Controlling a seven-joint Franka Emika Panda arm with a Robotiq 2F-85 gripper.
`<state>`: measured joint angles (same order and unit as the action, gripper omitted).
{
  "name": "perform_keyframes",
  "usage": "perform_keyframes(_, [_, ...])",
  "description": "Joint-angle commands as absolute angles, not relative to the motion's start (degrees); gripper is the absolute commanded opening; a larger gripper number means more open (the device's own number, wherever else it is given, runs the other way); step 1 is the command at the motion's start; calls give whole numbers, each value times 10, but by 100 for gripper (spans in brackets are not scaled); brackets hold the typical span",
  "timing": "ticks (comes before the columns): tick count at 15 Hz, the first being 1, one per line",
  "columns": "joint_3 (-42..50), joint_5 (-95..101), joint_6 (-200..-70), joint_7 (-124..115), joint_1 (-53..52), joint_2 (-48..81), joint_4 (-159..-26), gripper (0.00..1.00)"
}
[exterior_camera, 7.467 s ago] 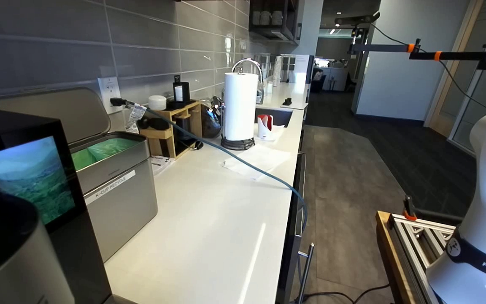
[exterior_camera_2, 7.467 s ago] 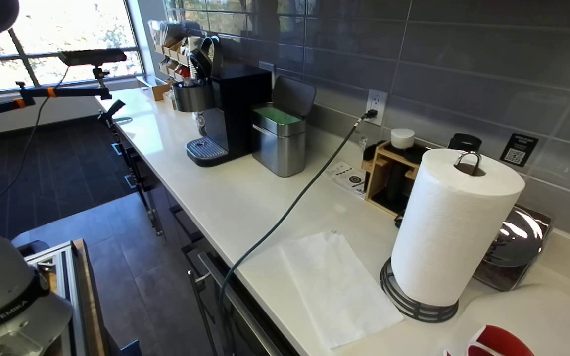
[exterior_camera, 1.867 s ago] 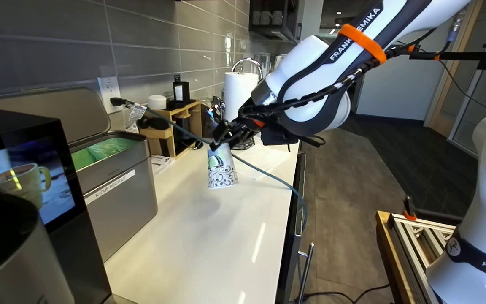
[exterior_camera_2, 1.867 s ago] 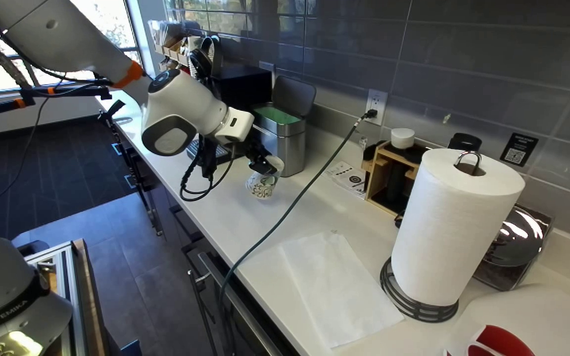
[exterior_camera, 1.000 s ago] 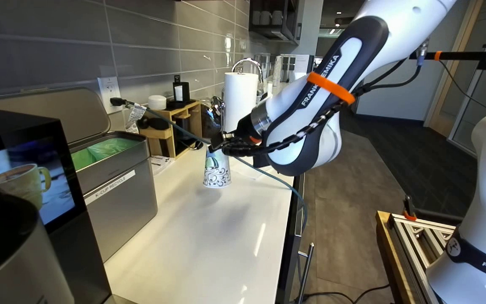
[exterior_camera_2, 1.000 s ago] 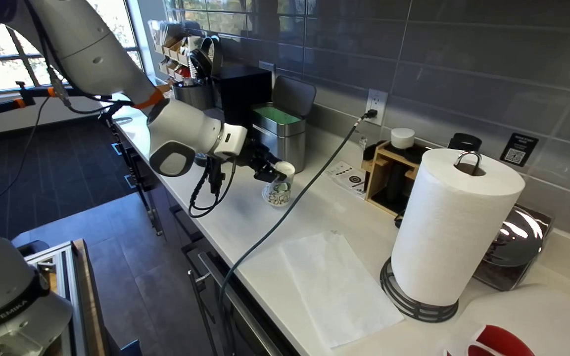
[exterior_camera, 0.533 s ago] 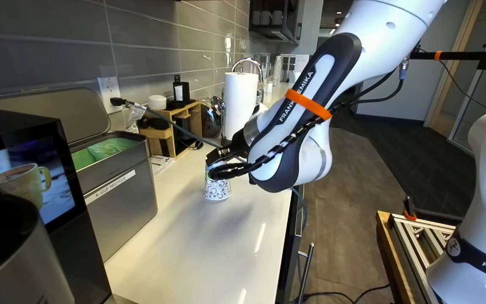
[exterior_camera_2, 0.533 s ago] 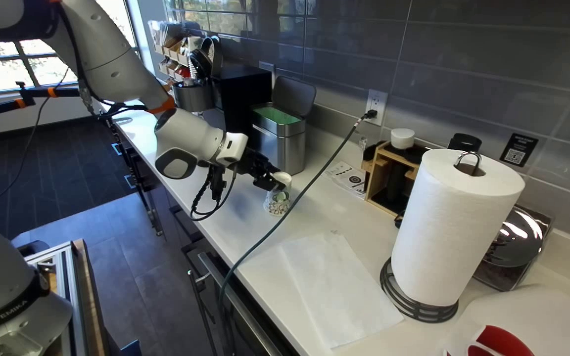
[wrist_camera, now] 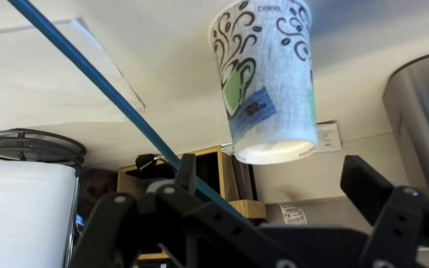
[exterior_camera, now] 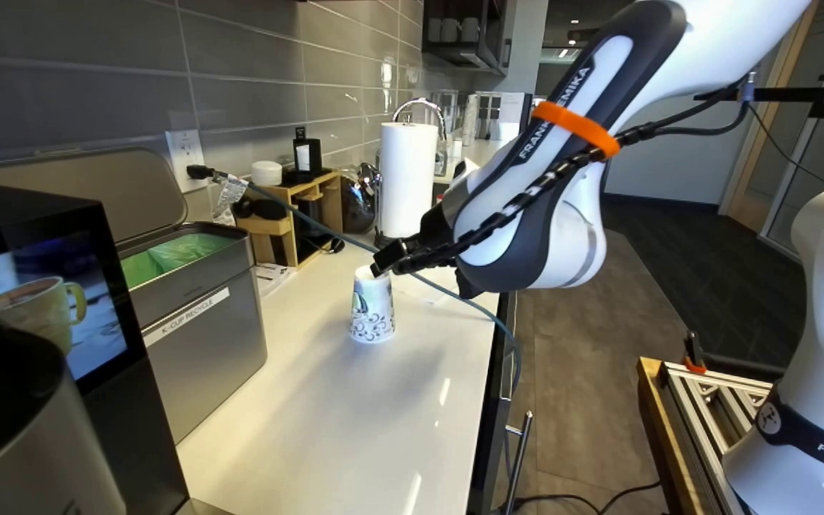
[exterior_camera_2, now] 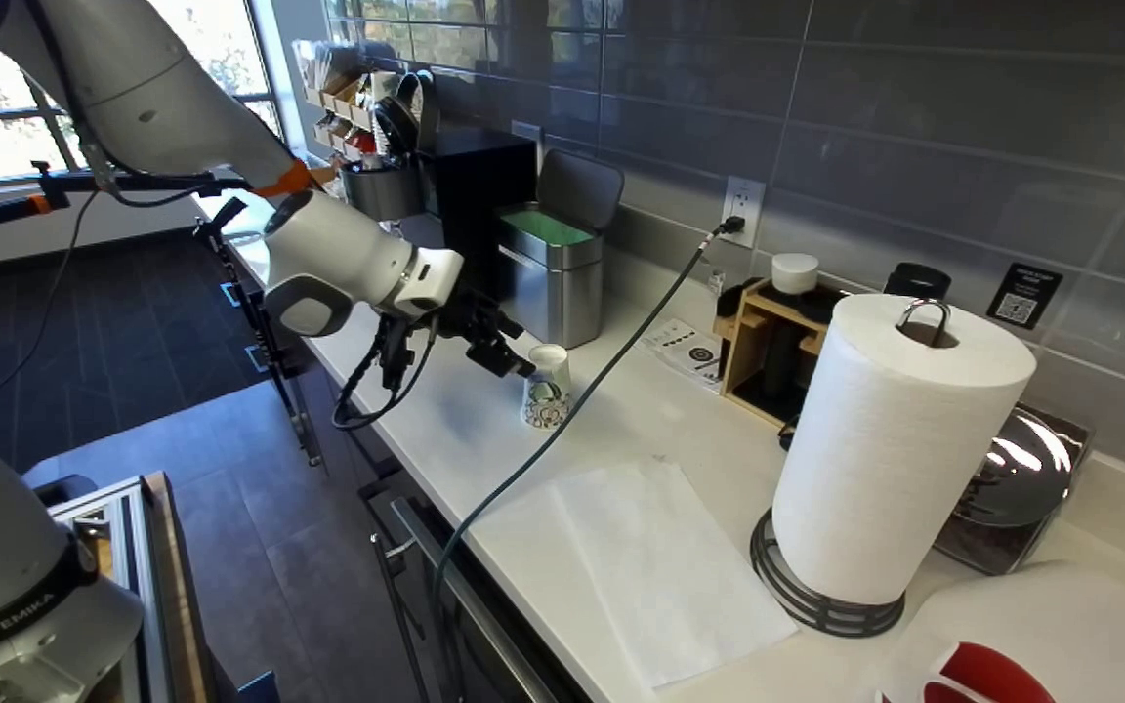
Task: Pick up the cup and put it on the counter
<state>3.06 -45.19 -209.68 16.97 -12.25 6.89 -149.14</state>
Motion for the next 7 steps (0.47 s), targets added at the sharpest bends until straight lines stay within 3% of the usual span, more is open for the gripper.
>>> perform_keyframes(1, [20, -358, -2034, 138, -112, -71, -1583, 100])
perform_keyframes(4, [1, -245, -1967, 75, -78, -158, -1622, 100])
perform_keyframes(5, [49, -266, -1946, 105, -123, -132, -1572, 100])
perform_keyframes(7, [20, -282, -1982, 106, -103, -119, -1577, 100])
